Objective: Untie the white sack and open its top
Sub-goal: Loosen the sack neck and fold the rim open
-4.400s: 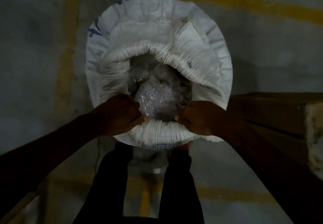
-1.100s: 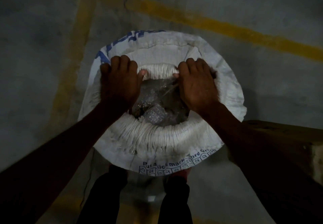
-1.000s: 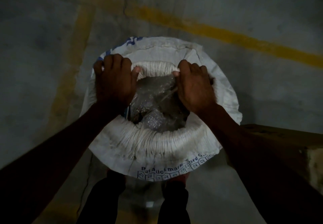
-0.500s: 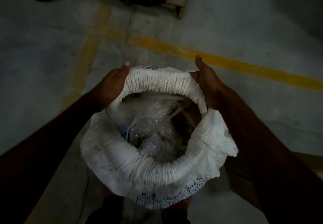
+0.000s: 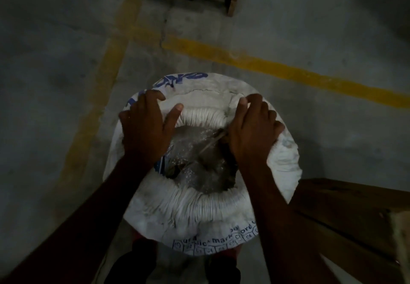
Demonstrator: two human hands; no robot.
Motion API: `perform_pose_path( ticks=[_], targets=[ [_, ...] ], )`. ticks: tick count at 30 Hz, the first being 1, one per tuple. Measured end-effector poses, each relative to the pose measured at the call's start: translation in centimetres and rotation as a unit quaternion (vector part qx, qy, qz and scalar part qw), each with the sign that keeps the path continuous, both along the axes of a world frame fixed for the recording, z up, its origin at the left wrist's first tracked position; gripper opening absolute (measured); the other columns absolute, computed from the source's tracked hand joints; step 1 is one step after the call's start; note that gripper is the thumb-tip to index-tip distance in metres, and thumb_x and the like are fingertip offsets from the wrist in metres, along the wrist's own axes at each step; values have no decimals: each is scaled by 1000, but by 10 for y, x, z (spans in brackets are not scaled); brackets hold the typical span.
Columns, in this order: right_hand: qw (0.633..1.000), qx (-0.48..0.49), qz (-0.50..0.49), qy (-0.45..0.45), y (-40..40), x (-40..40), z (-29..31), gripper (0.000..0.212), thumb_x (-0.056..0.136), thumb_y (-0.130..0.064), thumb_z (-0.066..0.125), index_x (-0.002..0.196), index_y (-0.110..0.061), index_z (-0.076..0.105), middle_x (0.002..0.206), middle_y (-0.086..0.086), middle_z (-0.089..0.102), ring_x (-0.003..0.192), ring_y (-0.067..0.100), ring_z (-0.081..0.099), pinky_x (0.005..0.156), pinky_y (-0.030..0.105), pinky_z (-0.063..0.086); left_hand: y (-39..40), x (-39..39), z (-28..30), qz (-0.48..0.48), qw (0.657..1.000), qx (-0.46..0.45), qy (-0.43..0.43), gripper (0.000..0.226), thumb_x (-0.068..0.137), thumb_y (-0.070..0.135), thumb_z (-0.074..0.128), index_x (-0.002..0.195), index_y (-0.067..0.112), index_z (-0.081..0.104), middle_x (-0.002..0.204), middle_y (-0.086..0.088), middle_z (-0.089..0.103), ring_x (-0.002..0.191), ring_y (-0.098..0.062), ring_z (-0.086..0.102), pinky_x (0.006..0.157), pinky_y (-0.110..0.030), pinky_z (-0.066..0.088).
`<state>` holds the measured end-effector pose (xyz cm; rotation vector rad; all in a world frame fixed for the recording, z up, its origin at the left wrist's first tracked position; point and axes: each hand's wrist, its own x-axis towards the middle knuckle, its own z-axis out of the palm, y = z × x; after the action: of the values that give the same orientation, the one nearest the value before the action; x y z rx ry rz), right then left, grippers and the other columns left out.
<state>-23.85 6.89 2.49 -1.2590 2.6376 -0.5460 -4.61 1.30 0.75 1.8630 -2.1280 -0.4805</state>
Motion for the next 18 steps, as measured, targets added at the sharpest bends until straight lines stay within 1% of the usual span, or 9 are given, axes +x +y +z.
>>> perform_pose_path(
  ticks=[3,4,6,9,11,13,14,16,18],
  targets=[
    [996,11,-86,33,32,12,-19,50,103,-49,26,140,-24,47,142,9,56,139,33,44,117,60,20,44,0,-10,119,991,-1,-62,75,99,76,30,146,20,43,151,-11,50,142,-33,46,121,-61,21],
    [993,14,-116,27,42,17,-25,52,103,-49,26,145,-23,43,149,11,50,145,34,37,119,62,15,58,-1,-14,152,986,15,-60,79,98,78,30,151,19,38,160,-12,41,150,-34,38,123,-64,15],
    [985,13,-171,8,57,23,-34,54,102,-48,27,147,-21,41,152,12,46,148,36,31,122,62,14,84,-2,-25,208,976,51,-44,85,96,79,32,155,18,33,166,-15,32,155,-35,29,122,-69,11],
    [966,-26,-257,-26,61,32,-45,48,102,-46,30,124,-11,54,128,18,58,125,41,52,111,58,35,101,-10,-37,301,947,115,2,99,92,85,20,145,5,44,155,-22,43,146,-41,40,118,-70,26],
    [943,-56,-318,-77,55,36,-50,49,103,-46,28,112,-6,55,117,19,60,112,40,56,98,52,40,100,-19,-39,340,927,151,52,106,93,83,15,141,-7,44,143,-31,49,134,-47,49,108,-64,39],
    [931,-95,-326,-134,52,37,-53,45,105,-42,30,109,-4,54,114,17,61,106,35,58,93,46,43,98,-22,-46,349,921,138,104,85,103,66,32,135,-11,45,137,-34,51,128,-47,51,103,-54,42],
    [927,-132,-316,-153,51,36,-52,40,107,-38,33,107,-3,53,110,16,61,100,28,58,91,39,45,97,-21,-50,348,921,120,128,74,106,56,41,133,-12,46,136,-34,51,128,-45,51,105,-47,39],
    [916,-194,-308,-169,53,30,-48,34,109,-32,37,104,-2,52,102,12,62,89,16,56,79,19,45,92,-16,-54,342,915,121,179,66,108,46,46,141,-11,40,145,-33,48,134,-41,48,111,-39,33],
    [912,-204,-303,-187,59,28,-40,33,110,-33,33,102,-5,49,92,4,64,80,12,60,73,22,45,91,-9,-51,314,915,126,221,60,108,47,45,140,-3,40,139,-26,56,127,-36,56,108,-39,41]
  ],
)
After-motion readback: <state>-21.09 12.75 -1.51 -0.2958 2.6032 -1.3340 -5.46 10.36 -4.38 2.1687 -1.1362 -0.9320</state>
